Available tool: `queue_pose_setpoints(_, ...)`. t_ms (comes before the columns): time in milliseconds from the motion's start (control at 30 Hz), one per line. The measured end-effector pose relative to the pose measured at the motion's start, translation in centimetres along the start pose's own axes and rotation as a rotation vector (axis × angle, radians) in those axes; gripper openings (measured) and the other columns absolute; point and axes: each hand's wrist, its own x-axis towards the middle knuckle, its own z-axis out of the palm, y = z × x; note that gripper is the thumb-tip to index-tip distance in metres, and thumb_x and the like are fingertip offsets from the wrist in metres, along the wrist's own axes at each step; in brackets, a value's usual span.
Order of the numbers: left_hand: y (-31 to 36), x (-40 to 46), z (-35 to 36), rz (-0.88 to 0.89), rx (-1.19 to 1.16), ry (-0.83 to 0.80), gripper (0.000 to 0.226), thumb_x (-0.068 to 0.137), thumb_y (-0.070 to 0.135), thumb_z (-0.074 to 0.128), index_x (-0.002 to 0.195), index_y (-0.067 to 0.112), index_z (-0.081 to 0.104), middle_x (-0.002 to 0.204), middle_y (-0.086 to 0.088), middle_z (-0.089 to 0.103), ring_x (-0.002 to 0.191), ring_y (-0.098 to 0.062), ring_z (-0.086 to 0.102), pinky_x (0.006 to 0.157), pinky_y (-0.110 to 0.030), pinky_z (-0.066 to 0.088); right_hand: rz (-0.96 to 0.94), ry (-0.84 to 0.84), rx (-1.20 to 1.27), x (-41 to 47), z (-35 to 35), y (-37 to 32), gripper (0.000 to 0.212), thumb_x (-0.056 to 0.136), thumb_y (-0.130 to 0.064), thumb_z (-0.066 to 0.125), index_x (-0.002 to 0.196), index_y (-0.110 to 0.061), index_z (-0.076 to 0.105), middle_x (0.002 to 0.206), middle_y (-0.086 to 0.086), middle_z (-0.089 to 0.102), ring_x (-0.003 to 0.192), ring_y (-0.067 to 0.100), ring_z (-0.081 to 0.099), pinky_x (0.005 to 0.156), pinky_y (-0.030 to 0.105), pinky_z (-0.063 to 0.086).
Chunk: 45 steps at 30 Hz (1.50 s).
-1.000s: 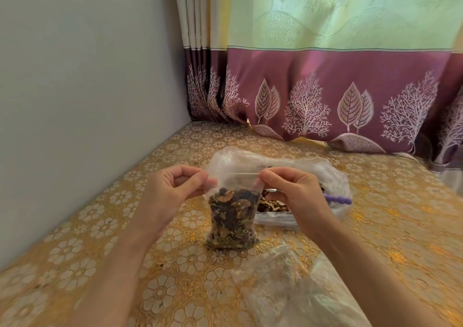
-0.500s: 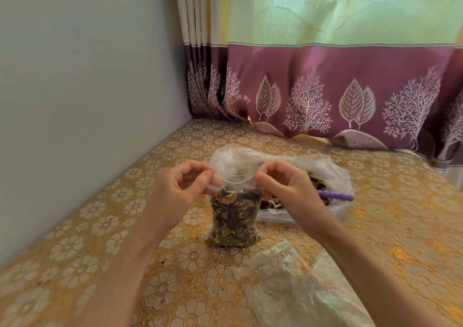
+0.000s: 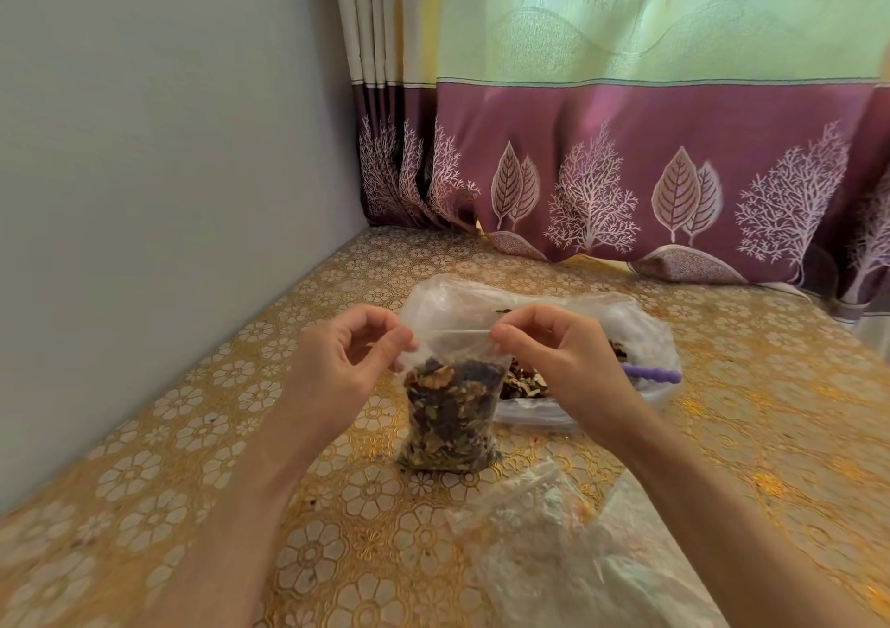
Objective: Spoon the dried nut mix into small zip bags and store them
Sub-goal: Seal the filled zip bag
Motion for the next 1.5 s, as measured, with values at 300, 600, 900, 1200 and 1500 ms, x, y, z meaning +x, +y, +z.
queue_pose_setpoints(300,-0.1,-0.2,0.4,0.024,0.037,0.026,0.009,0.078,0.025,0.062,0.085,0.024,0.067,0.077,0.008,0.071,0.066,-0.006,0.066,0.064,-0.014,0.053,-0.008,-0.065,-0.111,-0.2,0.3,-0.5,0.008,0.088,-0.014,0.062,0.083,-0.020,0.065,0.079,-0.008,0.066,0.075,0.004,0.062,0.074,0.022,0.050)
queue_pose_setpoints(600,0.2,-0.3,0.8,0.058,0.075,0.040,0.009,0.085,0.016,0.060,0.081,0.023,0.064,0.076,0.004,0.069,0.063,-0.012,0.064,0.058,-0.020,0.053,-0.049,-0.013,-0.113,-0.3,0.5,-0.6,0.012,0.086,-0.013,0.064,0.078,-0.020,0.067,0.075,-0.003,0.067,0.073,0.012,0.062,0.072,0.030,0.051)
queue_pose_setpoints(900,0.3,-0.4,1.0,0.077,0.056,-0.037,0.008,0.085,0.014,0.062,0.081,0.021,0.063,0.070,0.016,0.064,0.060,0.003,0.057,0.056,-0.009,0.044,-0.052,-0.065,-0.169,-0.4,0.7,-1.0,0.008,0.086,-0.010,0.065,0.083,-0.018,0.067,0.083,0.004,0.066,0.069,0.007,0.058,0.067,0.025,0.050)
queue_pose_setpoints(1200,0.7,-0.6,1.1,0.097,0.095,-0.031,0.013,0.085,0.008,0.062,0.080,0.020,0.065,0.070,0.017,0.063,0.059,0.004,0.055,0.055,-0.007,0.042,-0.088,-0.044,-0.208,-0.6,0.9,-1.4,0.011,0.085,-0.009,0.065,0.080,-0.018,0.067,0.083,0.003,0.065,0.077,0.014,0.060,0.070,0.030,0.051)
queue_pose_setpoints(1500,0.8,-0.7,1.5,0.106,0.133,-0.003,0.010,0.082,0.012,0.066,0.080,0.022,0.067,0.080,0.010,0.066,0.072,-0.012,0.063,0.067,-0.026,0.053,-0.132,-0.081,-0.209,-0.8,1.3,-2.0,0.010,0.085,-0.003,0.064,0.083,-0.012,0.067,0.080,-0.007,0.062,0.071,-0.010,0.057,0.067,0.006,0.043)
